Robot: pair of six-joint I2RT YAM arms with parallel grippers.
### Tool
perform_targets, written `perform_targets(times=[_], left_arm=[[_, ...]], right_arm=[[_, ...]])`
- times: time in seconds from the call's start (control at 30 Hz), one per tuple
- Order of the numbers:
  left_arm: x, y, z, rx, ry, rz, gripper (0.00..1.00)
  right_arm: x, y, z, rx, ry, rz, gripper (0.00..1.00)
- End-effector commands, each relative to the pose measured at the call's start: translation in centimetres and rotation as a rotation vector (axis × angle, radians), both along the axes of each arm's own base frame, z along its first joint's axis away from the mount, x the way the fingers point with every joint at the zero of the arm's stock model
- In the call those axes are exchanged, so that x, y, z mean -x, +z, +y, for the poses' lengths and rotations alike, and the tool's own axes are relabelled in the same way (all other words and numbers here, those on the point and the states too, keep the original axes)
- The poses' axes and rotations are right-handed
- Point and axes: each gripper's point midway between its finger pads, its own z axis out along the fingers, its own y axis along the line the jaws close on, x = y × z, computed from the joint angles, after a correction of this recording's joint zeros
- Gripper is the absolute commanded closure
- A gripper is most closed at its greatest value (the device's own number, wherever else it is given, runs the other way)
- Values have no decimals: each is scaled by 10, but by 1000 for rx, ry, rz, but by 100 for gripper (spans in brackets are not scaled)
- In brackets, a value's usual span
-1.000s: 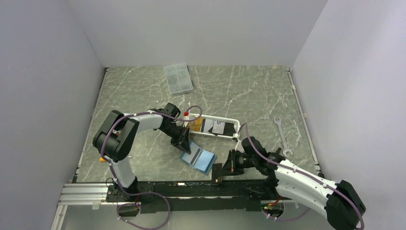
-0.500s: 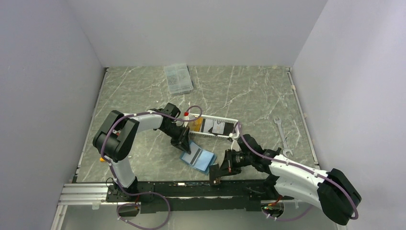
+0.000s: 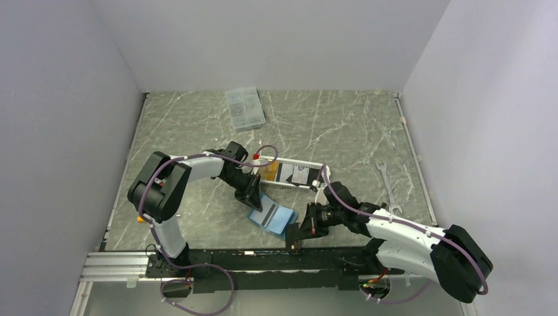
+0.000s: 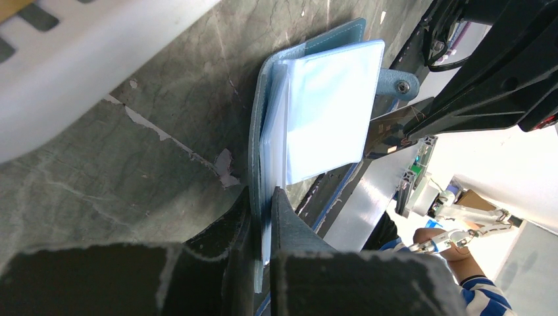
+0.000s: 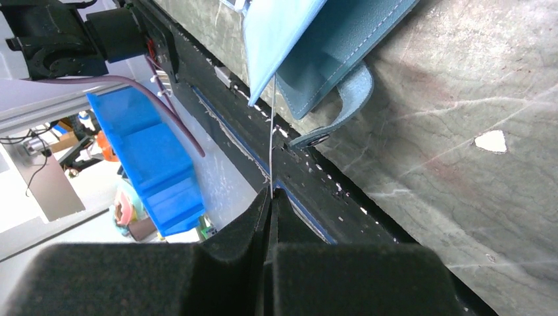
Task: Put the credit cards into the card holder
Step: Turn over the card slot in the card holder.
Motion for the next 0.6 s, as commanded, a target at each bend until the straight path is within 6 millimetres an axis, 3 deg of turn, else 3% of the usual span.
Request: perform_targets(times=[0.0,0.57], left_arm=[[-11,8,0,1,-7,-79,91],[-11,10,1,4,-5,-86,91]], right_arm=[[-11,18,12,-62,11,-61,100],[-20,34,18,-84,7,-99,100]])
